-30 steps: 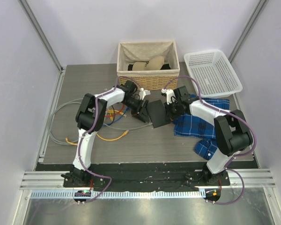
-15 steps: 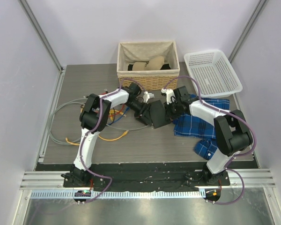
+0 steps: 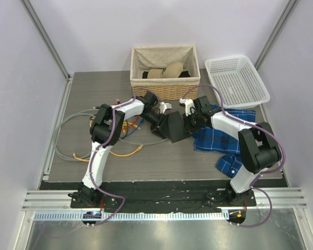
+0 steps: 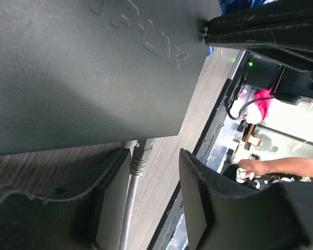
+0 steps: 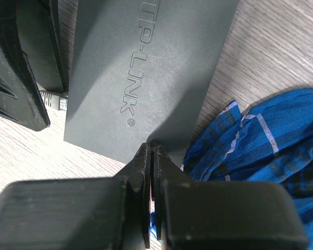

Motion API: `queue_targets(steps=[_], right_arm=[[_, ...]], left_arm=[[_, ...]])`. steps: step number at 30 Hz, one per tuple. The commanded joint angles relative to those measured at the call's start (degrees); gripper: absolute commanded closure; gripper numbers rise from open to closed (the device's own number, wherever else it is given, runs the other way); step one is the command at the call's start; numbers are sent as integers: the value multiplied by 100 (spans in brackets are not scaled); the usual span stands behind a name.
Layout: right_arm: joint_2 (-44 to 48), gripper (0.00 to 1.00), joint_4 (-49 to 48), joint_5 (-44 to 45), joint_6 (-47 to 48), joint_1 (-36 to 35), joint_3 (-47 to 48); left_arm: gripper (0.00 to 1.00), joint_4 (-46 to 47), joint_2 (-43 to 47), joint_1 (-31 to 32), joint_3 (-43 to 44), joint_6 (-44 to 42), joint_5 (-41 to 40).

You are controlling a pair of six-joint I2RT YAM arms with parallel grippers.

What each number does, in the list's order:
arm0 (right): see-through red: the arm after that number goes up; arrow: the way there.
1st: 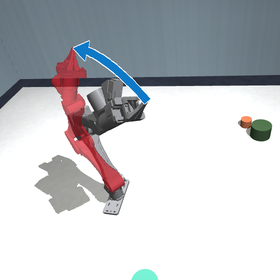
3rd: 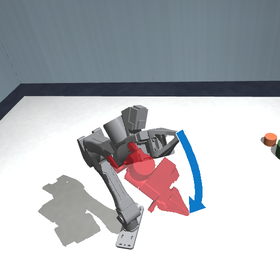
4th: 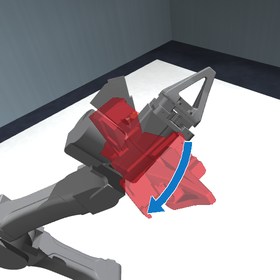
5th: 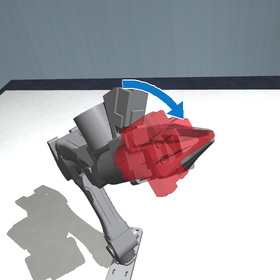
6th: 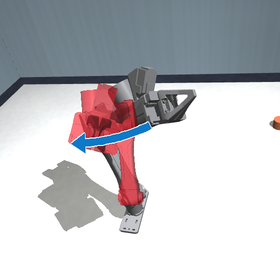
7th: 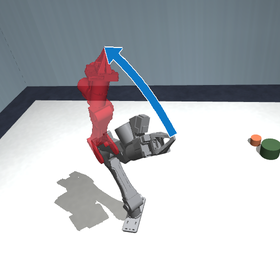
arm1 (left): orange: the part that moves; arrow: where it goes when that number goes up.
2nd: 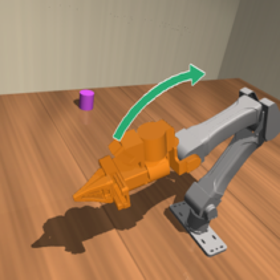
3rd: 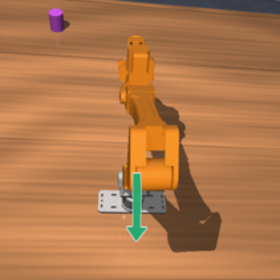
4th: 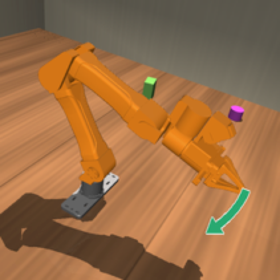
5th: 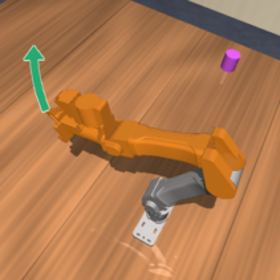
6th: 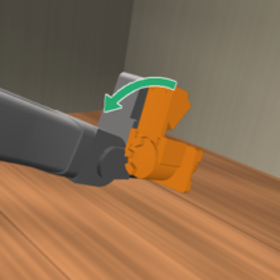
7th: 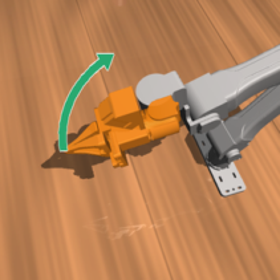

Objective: Pull the plug from the switch port

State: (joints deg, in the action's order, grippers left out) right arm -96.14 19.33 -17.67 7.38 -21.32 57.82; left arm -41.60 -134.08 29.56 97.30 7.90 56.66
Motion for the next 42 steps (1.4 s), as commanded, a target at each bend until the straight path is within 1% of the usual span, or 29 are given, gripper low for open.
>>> queue_targets(steps=[1,3,7,9,10,12,13,15,16,17,24,33,37,39,40,42], right_arm=[[-107,99,185,176,45,-48,-184],[-116,99,194,176,45,-48,-166],[-142,99,185,159,9,-48,-166],[-177,99,167,150,-8,-48,-157],[-195,99,159,141,-17,-48,-157],[-221,99,150,132,-17,-48,-149],[-230,99,141,124,-26,-48,-148],[-256,99,141,115,-43,-56,-122],[-274,99,132,106,-43,-56,-113],[-274,99,132,106,-43,-56,-105],[-283,99,132,141,-26,-65,-78],[-300,99,123,168,9,-91,-52],[-327,99,132,185,18,-100,-8],[-335,99,132,194,27,-100,1],[-335,99,141,194,36,-100,1],[-318,99,132,203,36,-109,-8]], left_arm=[[52,698,-329,111,-141,-70,-947],[53,689,-364,111,-123,-52,-973],[65,619,-426,155,-27,-25,-1157],[69,592,-426,190,-9,-43,-1236],[74,575,-426,190,0,-43,-1254],[80,531,-435,217,26,-17,-1429],[86,522,-435,225,26,1,-1482],[91,513,-435,234,44,53,-1701],[97,452,-435,234,53,88,-1781],[100,425,-426,243,79,124,-1843],[100,83,-321,234,264,107,-1782],[100,100,-259,269,140,27,-1579],[100,-233,-407,234,465,-183,-1606],[100,-575,-531,173,877,-315,-1580],[100,-594,-592,138,992,-324,-1545],[100,-516,-532,120,923,-333,-1509]])
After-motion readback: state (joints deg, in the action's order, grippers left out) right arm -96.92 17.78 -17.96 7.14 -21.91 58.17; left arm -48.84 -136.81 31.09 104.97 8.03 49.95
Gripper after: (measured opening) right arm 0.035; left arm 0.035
